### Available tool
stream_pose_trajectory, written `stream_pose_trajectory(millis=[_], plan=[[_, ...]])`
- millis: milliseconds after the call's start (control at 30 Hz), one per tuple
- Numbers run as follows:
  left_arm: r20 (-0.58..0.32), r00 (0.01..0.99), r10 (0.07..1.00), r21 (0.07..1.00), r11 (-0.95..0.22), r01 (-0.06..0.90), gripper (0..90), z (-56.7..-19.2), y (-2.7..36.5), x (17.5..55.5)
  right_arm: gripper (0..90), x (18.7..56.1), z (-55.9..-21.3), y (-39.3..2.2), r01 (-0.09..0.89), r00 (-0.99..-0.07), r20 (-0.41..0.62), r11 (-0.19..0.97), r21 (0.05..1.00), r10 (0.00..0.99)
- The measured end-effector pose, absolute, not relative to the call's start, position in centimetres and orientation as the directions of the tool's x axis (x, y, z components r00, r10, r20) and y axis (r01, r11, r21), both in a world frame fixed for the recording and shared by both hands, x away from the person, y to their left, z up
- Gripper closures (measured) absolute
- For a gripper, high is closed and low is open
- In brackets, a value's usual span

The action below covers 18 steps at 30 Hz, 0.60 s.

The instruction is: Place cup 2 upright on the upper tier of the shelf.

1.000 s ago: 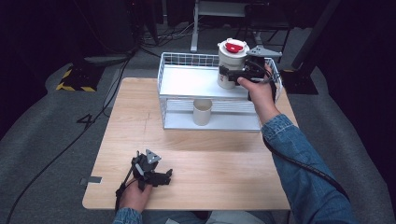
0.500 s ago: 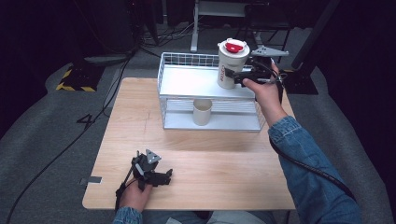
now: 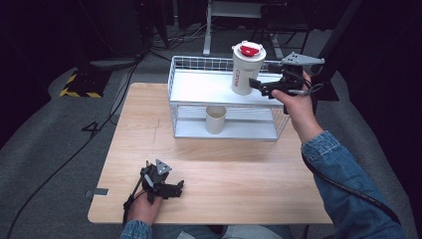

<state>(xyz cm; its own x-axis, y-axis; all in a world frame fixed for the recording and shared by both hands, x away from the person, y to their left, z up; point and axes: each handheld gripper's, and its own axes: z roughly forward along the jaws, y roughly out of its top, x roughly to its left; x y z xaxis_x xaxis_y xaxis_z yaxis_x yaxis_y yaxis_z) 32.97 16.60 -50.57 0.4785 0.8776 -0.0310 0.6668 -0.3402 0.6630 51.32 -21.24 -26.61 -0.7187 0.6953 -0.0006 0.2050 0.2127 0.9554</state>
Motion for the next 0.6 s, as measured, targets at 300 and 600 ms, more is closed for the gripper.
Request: stream_pose_trajectory(millis=[300, 600], plan=[[-0.032, 0.479, 0.877, 0.663, -0.340, 0.667, 0.0, -50.6, 16.6, 33.0, 4.4, 48.6, -26.4, -22.7, 0.193, -0.751, -0.003, 0.223, 0.956, 0.660], [-0.032, 0.479, 0.877, 0.664, -0.340, 0.666, 0.0, -50.6, 16.6, 33.0, 6.9, 45.7, -27.1, -24.7, 0.198, -0.760, -0.016, 0.255, 0.947, 0.650]])
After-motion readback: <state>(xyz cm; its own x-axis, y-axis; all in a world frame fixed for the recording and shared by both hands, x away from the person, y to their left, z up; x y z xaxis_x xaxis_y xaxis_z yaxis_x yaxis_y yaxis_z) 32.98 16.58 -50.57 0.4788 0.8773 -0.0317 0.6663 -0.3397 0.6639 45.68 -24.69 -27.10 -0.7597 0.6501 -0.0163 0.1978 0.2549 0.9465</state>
